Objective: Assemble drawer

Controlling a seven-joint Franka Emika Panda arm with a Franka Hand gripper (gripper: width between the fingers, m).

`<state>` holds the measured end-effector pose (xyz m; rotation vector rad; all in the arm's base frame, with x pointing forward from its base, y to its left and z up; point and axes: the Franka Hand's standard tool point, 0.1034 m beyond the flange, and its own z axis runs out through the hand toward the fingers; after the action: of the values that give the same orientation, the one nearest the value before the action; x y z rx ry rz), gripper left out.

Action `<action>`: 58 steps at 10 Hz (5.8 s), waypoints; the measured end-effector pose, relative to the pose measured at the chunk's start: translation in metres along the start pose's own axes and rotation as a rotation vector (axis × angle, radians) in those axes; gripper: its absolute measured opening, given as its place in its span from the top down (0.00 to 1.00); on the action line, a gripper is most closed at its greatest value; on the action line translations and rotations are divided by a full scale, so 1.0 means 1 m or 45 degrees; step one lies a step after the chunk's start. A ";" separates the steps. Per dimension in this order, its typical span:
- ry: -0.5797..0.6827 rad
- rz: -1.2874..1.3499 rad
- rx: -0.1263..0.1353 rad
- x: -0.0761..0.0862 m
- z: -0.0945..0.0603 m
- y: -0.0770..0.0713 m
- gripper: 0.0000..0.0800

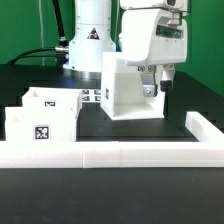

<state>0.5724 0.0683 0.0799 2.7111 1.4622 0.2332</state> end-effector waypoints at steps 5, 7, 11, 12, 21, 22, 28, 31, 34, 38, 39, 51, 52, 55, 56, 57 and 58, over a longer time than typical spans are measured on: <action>0.023 0.433 0.023 0.003 0.001 -0.004 0.19; 0.021 0.525 0.040 -0.004 -0.003 -0.003 0.19; 0.001 0.956 0.078 -0.010 -0.007 -0.021 0.19; 0.000 0.956 0.079 -0.010 -0.007 -0.022 0.19; 0.020 0.910 0.059 -0.015 -0.056 -0.055 0.19; 0.019 0.910 0.060 -0.015 -0.055 -0.055 0.19; -0.065 0.955 0.080 -0.042 -0.078 -0.107 0.19; -0.074 0.985 0.086 -0.051 -0.059 -0.132 0.19; -0.071 0.972 0.094 -0.051 -0.043 -0.146 0.19; -0.062 0.961 0.092 -0.050 -0.039 -0.154 0.51; -0.062 0.961 0.092 -0.051 -0.039 -0.154 0.74; -0.033 1.053 0.090 -0.034 -0.032 -0.112 0.95; -0.013 1.074 0.083 -0.024 -0.029 -0.096 0.95; 0.036 1.131 0.067 -0.001 -0.023 -0.061 0.95; 0.051 1.142 0.058 0.004 -0.022 -0.048 0.95; 0.061 1.149 0.052 0.008 -0.021 -0.040 0.95; 0.073 1.155 0.045 0.012 -0.019 -0.029 0.95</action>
Offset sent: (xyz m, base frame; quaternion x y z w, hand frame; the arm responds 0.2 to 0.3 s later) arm 0.0000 0.0000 0.0000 0.0000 0.0000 0.7033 0.7109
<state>0.5513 0.0936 0.0966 3.1988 0.1381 0.3076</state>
